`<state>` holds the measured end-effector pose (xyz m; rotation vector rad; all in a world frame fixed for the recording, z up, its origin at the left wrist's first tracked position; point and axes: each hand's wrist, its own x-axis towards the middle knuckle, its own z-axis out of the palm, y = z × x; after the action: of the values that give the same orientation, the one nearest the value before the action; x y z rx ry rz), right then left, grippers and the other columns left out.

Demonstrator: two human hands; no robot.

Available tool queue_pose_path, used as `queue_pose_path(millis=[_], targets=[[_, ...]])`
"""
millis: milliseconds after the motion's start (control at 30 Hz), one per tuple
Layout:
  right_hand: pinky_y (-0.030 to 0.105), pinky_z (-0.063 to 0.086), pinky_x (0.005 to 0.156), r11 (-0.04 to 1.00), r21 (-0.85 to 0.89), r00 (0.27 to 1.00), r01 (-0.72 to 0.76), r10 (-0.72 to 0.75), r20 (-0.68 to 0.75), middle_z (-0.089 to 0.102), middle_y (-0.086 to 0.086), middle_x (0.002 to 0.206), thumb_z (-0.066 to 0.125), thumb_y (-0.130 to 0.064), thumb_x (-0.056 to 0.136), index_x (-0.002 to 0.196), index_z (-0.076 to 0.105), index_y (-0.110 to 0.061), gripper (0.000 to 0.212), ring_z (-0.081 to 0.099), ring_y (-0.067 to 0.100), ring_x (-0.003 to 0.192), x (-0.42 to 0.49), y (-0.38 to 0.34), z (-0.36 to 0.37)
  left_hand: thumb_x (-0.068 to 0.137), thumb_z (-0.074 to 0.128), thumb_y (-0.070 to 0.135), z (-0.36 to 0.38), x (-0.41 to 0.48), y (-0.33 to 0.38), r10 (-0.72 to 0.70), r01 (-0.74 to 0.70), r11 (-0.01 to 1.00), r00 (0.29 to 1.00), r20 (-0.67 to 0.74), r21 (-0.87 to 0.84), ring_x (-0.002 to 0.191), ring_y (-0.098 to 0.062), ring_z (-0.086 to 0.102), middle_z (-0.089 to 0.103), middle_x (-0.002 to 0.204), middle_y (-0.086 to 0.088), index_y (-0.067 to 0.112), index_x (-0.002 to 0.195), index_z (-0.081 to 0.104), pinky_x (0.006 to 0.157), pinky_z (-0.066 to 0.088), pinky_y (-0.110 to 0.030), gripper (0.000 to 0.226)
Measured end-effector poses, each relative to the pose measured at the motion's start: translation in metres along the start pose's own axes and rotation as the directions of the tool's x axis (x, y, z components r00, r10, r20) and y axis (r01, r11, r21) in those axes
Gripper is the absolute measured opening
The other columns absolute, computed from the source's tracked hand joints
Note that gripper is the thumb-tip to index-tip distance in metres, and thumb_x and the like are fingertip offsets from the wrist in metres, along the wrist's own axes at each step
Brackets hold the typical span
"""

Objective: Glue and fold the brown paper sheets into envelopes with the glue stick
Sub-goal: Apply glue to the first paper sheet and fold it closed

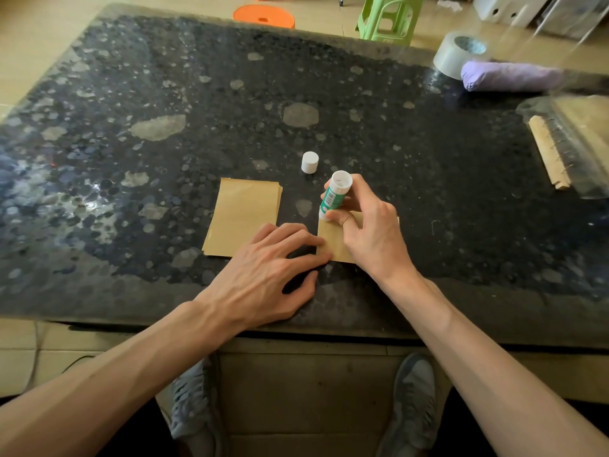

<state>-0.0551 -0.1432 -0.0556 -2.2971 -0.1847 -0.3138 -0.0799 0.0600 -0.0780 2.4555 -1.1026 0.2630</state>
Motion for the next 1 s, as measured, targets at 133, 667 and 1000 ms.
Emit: queue_pose_path(millis=[133,667,1000], targets=[[0.035,0.055,0.092,1.000,-0.011,1.000,0.002,-0.002,-0.007,0.076,-0.004,0.107,0.071,-0.006,0.095,0.123,0.061,-0.014,0.031,0.073,0.011,0.105,0.003,0.001,0.001,0.098,0.059,0.031,0.000,0.000,0.000,0.001,-0.001,1.000,1.000,-0.003,0.000,0.126,-0.020,0.057,0.065,0.132,0.003,0.023,0.128,0.073,0.094,0.046,-0.038,0.034],[0.035,0.059,0.095,0.971,0.240,0.985,-0.012,0.053,-0.165,0.074,-0.011,0.106,0.074,-0.006,0.095,0.119,0.065,-0.012,0.026,0.074,0.007,0.100,0.007,-0.008,-0.005,0.099,0.058,0.034,0.002,0.000,0.000,0.005,-0.006,0.999,1.000,0.020,0.036,0.130,-0.021,0.054,0.061,0.138,0.001,0.024,0.134,0.069,0.100,0.044,-0.036,0.038],[0.039,0.059,0.093,0.976,0.194,0.994,-0.095,0.082,0.077,0.072,-0.013,0.113,0.078,-0.020,0.094,0.124,0.065,-0.022,0.032,0.071,0.011,0.107,-0.015,0.000,-0.027,0.100,0.055,0.032,0.000,0.001,0.003,0.012,-0.014,0.997,0.999,0.037,0.072,0.131,-0.022,0.053,0.059,0.139,0.000,0.019,0.143,0.062,0.101,0.044,-0.038,0.045]])
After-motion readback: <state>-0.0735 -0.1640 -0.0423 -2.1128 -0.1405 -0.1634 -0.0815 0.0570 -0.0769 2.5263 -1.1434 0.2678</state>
